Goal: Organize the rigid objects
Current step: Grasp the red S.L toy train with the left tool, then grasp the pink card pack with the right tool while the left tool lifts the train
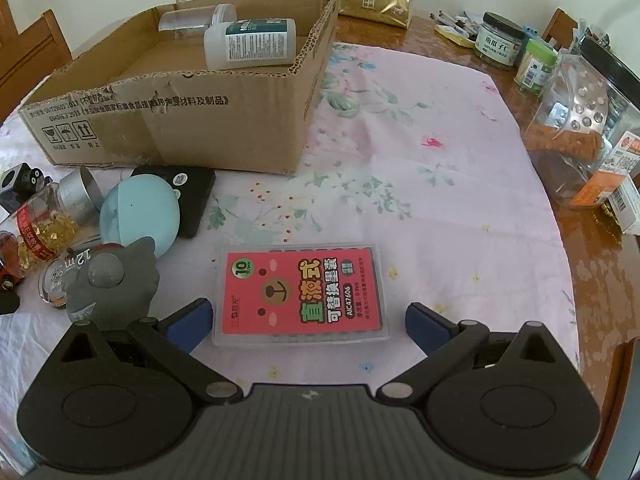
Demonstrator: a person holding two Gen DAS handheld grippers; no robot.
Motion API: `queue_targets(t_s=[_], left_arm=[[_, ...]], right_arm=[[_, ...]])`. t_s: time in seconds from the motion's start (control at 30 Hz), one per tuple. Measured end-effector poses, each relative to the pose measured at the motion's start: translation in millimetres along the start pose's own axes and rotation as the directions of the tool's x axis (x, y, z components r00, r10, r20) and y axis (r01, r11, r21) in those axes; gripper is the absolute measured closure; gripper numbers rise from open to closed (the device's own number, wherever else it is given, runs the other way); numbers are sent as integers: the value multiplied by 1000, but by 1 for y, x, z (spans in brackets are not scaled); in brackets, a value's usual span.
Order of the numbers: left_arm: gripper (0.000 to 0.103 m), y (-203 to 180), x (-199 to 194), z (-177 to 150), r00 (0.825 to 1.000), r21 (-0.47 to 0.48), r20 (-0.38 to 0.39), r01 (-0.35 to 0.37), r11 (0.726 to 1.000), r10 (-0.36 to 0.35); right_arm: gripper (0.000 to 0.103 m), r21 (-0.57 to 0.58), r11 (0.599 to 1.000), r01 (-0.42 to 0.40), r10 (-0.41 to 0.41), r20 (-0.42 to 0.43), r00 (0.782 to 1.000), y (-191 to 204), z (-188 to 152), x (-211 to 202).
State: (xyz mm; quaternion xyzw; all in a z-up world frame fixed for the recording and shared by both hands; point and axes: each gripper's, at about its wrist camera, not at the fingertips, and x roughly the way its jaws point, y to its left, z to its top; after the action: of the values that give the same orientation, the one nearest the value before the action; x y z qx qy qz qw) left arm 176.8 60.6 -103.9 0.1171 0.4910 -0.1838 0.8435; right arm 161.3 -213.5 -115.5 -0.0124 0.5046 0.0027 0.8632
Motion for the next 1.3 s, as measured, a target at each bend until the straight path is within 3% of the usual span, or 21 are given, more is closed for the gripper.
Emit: queue_targets(t_s=[0.07, 0.3, 0.47, 0.7, 1.0, 1.3], left_arm=[[20, -4, -3, 2, 999, 32, 16, 38, 999, -38], [46, -12, -7, 5, 994, 119, 45, 93, 989, -99], [46, -14, -9, 0, 996, 94, 41, 75, 993, -79], [46, 0, -18, -16, 999, -57, 36, -3, 998, 5], [44, 0, -20, -22, 998, -73, 59, -21, 997, 25], [35, -4, -18, -24, 996, -70, 88, -20, 997, 27]], right_arm=[[0, -2, 1000, -1, 1, 2, 1000, 0, 0, 0], [0, -10, 1000, -6, 6, 8, 1000, 0, -1, 0], [0, -24, 1000, -14, 15, 25, 1000, -2, -2, 0], [0, 24, 1000, 18, -19, 48, 999, -21, -10, -5], [0, -93, 994, -56, 64, 86, 994, -29, -2, 2], [0, -116, 990, -77, 89, 104, 991, -28, -1, 3]])
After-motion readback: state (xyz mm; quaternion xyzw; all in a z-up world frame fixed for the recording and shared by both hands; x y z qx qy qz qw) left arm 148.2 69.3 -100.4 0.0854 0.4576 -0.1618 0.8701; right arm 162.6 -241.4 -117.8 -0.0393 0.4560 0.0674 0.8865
